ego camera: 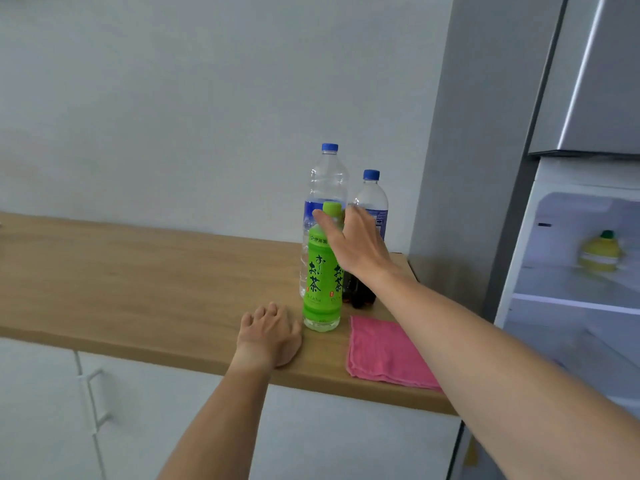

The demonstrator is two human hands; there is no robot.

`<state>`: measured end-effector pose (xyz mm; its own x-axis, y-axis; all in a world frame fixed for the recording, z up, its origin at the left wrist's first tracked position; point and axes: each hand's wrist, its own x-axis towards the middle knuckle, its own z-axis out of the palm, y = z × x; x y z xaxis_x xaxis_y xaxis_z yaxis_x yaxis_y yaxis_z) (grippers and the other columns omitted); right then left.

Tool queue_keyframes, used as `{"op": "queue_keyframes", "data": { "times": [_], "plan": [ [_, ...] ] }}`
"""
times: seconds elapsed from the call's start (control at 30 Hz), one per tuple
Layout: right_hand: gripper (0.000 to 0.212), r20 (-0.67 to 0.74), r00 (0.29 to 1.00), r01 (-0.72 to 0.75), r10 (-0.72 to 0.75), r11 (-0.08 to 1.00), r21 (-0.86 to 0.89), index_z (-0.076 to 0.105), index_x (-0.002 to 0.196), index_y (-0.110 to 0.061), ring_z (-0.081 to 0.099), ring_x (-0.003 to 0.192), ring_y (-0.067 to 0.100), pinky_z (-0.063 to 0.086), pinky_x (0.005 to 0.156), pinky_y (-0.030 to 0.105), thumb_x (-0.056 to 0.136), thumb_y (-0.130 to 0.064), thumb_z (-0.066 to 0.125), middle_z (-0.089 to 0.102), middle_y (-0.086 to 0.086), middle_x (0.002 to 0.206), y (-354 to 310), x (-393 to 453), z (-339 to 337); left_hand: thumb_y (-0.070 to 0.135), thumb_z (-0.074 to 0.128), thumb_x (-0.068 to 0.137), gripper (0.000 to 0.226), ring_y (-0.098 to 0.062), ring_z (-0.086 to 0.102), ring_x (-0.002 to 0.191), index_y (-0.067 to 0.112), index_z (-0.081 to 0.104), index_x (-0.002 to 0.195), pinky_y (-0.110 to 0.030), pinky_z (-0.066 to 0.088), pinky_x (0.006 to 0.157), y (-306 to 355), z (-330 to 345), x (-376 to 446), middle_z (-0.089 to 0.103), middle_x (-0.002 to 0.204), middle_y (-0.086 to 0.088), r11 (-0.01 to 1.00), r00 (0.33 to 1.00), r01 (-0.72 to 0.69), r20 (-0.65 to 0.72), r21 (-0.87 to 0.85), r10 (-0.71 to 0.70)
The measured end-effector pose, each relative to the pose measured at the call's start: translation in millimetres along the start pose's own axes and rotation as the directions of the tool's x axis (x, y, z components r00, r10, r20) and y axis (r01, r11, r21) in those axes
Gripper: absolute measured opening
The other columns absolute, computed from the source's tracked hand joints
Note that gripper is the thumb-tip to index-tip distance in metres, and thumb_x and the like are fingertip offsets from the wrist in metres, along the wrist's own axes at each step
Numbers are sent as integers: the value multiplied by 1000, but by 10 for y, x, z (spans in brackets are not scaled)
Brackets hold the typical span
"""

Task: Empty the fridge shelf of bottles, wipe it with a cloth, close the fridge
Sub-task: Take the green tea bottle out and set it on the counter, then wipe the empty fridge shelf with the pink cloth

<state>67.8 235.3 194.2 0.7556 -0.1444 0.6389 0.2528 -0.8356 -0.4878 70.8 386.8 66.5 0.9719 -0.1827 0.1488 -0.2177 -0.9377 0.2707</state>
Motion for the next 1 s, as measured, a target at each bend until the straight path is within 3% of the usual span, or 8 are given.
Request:
{"op": "queue_keyframes", "data": {
  "times": [0.13,0.23,0.33,0.43,0.57,0.7,0.87,1.0],
  "plan": [
    [38,46,999,-4,8,995,-103,53,96,-15,62,93,33,47,78,42,100,-49,35,64,9,103,348,-432,-43,41,26,98,49,-25,38,139,14,51,130,-44,26,116,31,37,-65,49,141,-8,1000,1000,21,-9,15,-21],
    [39,166,982,-23,91,927,-374,58,112,-14,62,107,38,43,80,43,93,-46,46,66,14,113,662,-814,-53,40,25,98,49,-27,35,142,15,49,133,-45,24,117,72,60,-149,45,147,-9,999,999,44,-20,29,-43],
    [91,406,831,-139,381,848,-511,37,151,-33,25,147,44,18,113,60,77,-85,32,30,10,162,868,-1105,-65,38,22,98,53,-30,27,147,12,43,140,-48,19,120,159,56,-272,36,155,-12,997,998,66,14,48,-67],
    [109,507,692,-194,514,808,-556,7,157,-47,-14,152,44,-16,108,72,63,-101,15,-8,-2,169,936,-1272,-9,33,19,97,55,-33,24,148,8,38,143,-51,19,120,239,66,-434,32,156,-15,994,997,65,25,93,-68],
    [94,491,727,-158,481,812,-561,4,158,-45,-11,152,43,-12,109,73,77,-92,10,-5,-2,170,880,-1418,-43,30,17,98,54,-37,26,146,5,36,143,-52,24,118,282,115,-627,32,153,-19,991,999,32,-9,133,-31],
    [72,473,808,-71,352,854,-515,13,161,-30,2,154,39,0,121,60,98,-64,8,7,3,170,842,-1626,-169,31,19,100,50,-34,32,142,7,43,137,-46,26,118,349,138,-781,40,148,-15,995,998,27,-60,93,-21],
    [58,362,925,80,110,878,-471,34,156,-17,26,152,22,18,124,43,107,-40,15,32,6,163,860,-1975,-356,35,24,101,52,-29,28,145,5,41,140,-43,18,122,502,225,-1020,40,149,-13,998,987,16,-163,54,-7],
    [54,269,963,130,-7,888,-441,44,151,-19,33,148,17,20,123,39,107,-37,19,43,2,158,972,-2263,-537,36,23,101,51,-28,35,142,6,47,134,-40,22,121,730,381,-1260,47,145,-12,988,944,-152,-293,33,155]
  ]
}}
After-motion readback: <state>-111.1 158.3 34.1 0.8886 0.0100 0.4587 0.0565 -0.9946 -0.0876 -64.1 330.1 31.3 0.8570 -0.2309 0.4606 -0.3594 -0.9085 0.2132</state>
